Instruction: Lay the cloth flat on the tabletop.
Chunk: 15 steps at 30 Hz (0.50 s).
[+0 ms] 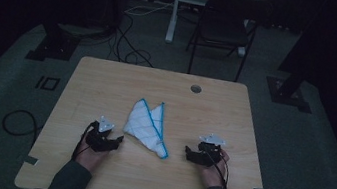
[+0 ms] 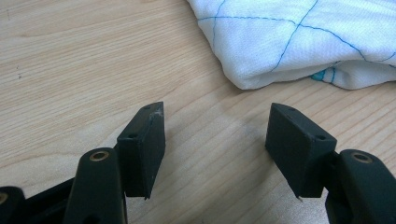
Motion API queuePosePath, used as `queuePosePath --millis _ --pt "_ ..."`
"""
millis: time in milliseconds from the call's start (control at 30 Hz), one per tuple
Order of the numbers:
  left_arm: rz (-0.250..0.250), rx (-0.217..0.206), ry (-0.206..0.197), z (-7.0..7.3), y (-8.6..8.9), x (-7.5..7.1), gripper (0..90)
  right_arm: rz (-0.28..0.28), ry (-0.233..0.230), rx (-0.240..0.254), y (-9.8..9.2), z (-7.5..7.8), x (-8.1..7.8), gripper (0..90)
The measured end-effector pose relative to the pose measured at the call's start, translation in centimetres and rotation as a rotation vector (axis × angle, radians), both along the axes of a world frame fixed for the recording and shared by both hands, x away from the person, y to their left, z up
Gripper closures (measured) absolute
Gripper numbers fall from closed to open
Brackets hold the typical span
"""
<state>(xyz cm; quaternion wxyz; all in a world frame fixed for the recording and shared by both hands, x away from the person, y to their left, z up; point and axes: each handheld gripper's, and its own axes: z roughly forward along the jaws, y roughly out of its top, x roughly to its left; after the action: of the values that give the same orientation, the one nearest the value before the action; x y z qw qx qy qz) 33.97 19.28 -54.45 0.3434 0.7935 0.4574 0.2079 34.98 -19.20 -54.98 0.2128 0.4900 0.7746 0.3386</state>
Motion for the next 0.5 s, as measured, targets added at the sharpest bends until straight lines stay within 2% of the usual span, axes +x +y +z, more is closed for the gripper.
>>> queuePosePath --millis 367,500 --pt "-0.005 -0.005 -0.003 0.02 -0.1 -0.24 43.2 0.019 0.001 0.0 0.2 0.0 -0.26 16.9" --pt "-0.011 -0.006 0.001 0.09 -0.11 -0.35 48.5 0.022 0.001 0.0 0.19 0.0 -0.31 17.1"
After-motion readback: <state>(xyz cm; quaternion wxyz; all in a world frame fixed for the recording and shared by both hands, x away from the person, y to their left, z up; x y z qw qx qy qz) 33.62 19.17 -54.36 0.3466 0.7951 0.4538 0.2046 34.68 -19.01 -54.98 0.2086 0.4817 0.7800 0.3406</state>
